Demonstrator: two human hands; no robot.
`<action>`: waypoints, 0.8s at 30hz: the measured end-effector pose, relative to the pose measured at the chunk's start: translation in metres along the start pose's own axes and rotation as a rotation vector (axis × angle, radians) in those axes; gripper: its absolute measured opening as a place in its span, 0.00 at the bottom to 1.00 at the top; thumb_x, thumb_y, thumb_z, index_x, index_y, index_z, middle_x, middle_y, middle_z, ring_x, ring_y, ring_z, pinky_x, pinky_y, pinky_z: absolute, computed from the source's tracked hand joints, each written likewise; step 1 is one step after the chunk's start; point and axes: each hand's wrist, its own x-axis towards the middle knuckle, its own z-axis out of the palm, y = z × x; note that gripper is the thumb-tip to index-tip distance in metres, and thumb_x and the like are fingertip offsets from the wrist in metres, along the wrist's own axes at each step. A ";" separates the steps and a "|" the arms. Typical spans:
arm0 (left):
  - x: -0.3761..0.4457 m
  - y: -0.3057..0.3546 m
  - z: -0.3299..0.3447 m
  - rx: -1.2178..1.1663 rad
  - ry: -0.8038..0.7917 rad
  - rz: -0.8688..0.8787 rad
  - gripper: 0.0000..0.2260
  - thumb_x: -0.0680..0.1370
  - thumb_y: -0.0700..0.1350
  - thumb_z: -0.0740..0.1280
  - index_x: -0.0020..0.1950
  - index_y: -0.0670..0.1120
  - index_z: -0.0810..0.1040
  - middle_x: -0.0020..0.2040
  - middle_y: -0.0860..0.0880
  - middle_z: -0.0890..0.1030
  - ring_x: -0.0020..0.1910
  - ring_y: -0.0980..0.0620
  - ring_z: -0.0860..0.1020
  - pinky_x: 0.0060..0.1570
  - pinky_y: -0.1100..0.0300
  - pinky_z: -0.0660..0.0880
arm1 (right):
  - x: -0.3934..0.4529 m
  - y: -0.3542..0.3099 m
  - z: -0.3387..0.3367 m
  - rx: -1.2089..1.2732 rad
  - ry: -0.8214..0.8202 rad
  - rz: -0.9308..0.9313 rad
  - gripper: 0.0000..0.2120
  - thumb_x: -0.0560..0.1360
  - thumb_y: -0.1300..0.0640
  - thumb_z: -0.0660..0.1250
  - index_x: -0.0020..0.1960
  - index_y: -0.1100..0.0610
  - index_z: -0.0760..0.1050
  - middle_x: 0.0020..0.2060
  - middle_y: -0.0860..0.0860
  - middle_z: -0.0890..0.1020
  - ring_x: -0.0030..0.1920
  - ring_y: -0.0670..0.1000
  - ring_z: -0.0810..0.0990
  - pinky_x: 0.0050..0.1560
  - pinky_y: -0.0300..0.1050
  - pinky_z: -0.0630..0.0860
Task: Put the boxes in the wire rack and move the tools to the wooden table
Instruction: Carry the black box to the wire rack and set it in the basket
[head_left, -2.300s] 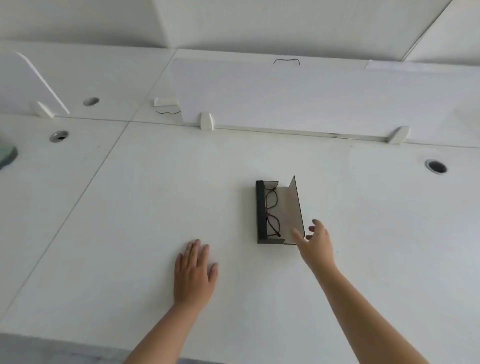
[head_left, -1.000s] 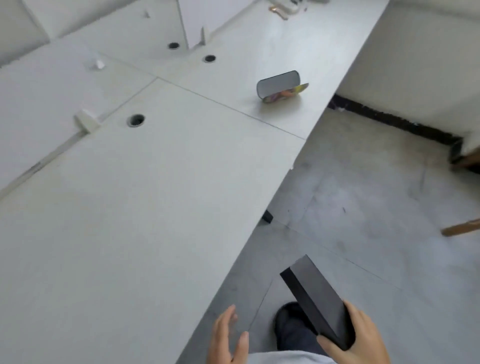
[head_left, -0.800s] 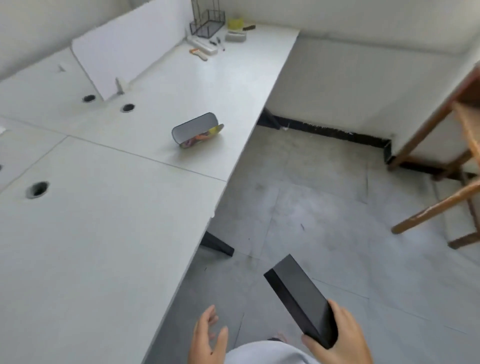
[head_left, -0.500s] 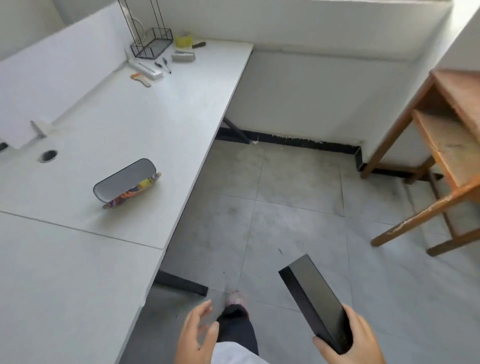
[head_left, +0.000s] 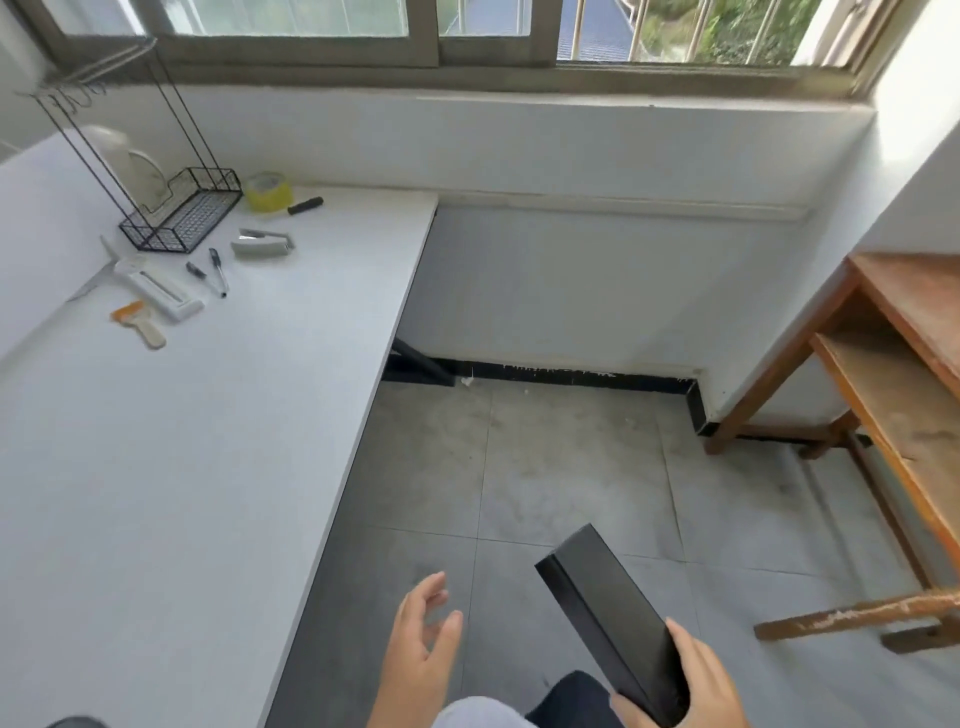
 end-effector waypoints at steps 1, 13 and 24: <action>0.018 0.001 0.007 0.005 0.007 -0.016 0.12 0.71 0.38 0.64 0.49 0.54 0.71 0.51 0.55 0.74 0.48 0.68 0.76 0.41 0.81 0.70 | 0.024 0.001 -0.001 -0.019 -0.016 -0.004 0.48 0.44 0.39 0.66 0.59 0.64 0.72 0.49 0.60 0.79 0.54 0.64 0.76 0.52 0.48 0.68; 0.259 0.075 0.092 -0.087 0.367 -0.028 0.17 0.72 0.27 0.61 0.54 0.46 0.69 0.50 0.54 0.74 0.48 0.63 0.77 0.40 0.82 0.70 | 0.362 -0.083 -0.020 -0.057 -0.310 -0.231 0.46 0.52 0.44 0.73 0.67 0.58 0.63 0.62 0.55 0.73 0.64 0.56 0.68 0.59 0.45 0.66; 0.432 0.091 0.039 -0.153 0.780 -0.138 0.19 0.69 0.31 0.66 0.44 0.57 0.73 0.48 0.43 0.77 0.42 0.73 0.76 0.38 0.82 0.70 | 0.591 -0.182 0.112 -0.211 -0.744 -0.162 0.44 0.64 0.46 0.71 0.71 0.59 0.52 0.70 0.56 0.62 0.71 0.55 0.60 0.74 0.51 0.54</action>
